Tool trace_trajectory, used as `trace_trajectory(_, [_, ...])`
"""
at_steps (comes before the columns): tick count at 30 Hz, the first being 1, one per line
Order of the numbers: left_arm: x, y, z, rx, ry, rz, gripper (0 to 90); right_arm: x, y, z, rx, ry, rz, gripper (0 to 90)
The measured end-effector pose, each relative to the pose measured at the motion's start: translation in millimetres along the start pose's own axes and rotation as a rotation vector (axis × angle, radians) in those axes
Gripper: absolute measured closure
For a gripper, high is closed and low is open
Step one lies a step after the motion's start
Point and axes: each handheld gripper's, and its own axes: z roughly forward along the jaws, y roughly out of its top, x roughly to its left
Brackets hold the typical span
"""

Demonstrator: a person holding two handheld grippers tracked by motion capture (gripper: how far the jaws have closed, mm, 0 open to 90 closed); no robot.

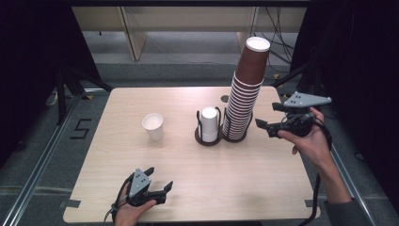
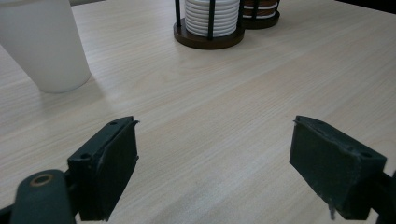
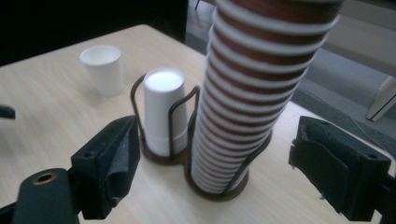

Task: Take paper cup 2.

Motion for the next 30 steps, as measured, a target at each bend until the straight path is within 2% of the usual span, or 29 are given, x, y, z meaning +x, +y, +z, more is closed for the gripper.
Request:
trace_trajectory(5, [0.1, -0.3, 0.3, 0.012, 0.001, 0.001, 14.8, -10.3, 25.6, -3.7, -0.039, -0.003, 0.013, 15.7])
trace_trajectory(6, [0.2, -0.4, 1.0, 0.007, -0.003, 0.002, 14.8, -12.2, 30.6, -3.6, -0.045, -0.021, -0.002, 15.7])
trace_trajectory(7, [0.3, -0.5, 1.3, 0.005, -0.004, 0.003, 14.8, -13.1, 35.5, -3.7, -0.038, -0.022, 0.005, 15.8])
trace_trajectory(9, [0.3, -0.5, 1.2, 0.008, -0.005, 0.004, 14.8, -15.7, 44.8, -2.8, -0.060, -0.040, 0.007, 15.8])
trace_trajectory(10, [0.3, -0.4, 0.9, 0.008, -0.004, 0.001, 14.8, -16.7, 48.5, -2.8, -0.057, -0.026, 0.014, 15.8])
trace_trajectory(12, [0.9, -0.3, 0.4, 0.011, -0.002, -0.001, 14.8, -20.1, 57.4, -2.9, -0.081, -0.032, 0.026, 15.7])
trace_trajectory(13, [0.5, -0.5, 1.0, 0.003, -0.001, -0.011, 14.8, -23.2, 63.1, -2.3, -0.094, -0.036, 0.014, 15.7])
trace_trajectory(14, [1.4, -0.5, 0.3, 0.013, 0.000, -0.002, 14.8, -23.8, 67.7, -2.6, -0.091, -0.035, 0.026, 15.7])
trace_trajectory(15, [1.3, -0.4, 0.4, 0.011, 0.000, -0.005, 14.8, -26.5, 74.8, -1.7, -0.097, -0.037, 0.014, 15.7])
trace_trajectory(17, [0.5, -0.4, 1.1, 0.003, -0.002, -0.012, 14.8, -27.8, 81.7, -1.3, -0.093, -0.049, 0.021, 15.6])
trace_trajectory(18, [1.1, -0.4, 0.7, 0.011, -0.005, 0.000, 14.8, -29.1, 85.2, -0.4, -0.104, -0.058, 0.010, 15.6])
trace_trajectory(20, [0.7, -0.6, 1.5, 0.005, -0.010, -0.002, 14.8, -31.4, 94.9, 2.0, -0.100, -0.052, 0.016, 15.6])
trace_trajectory(30, [0.7, -0.6, 1.5, 0.006, -0.016, 0.001, 14.8, -37.7, 128.8, 22.6, -0.099, -0.068, 0.032, 15.7])
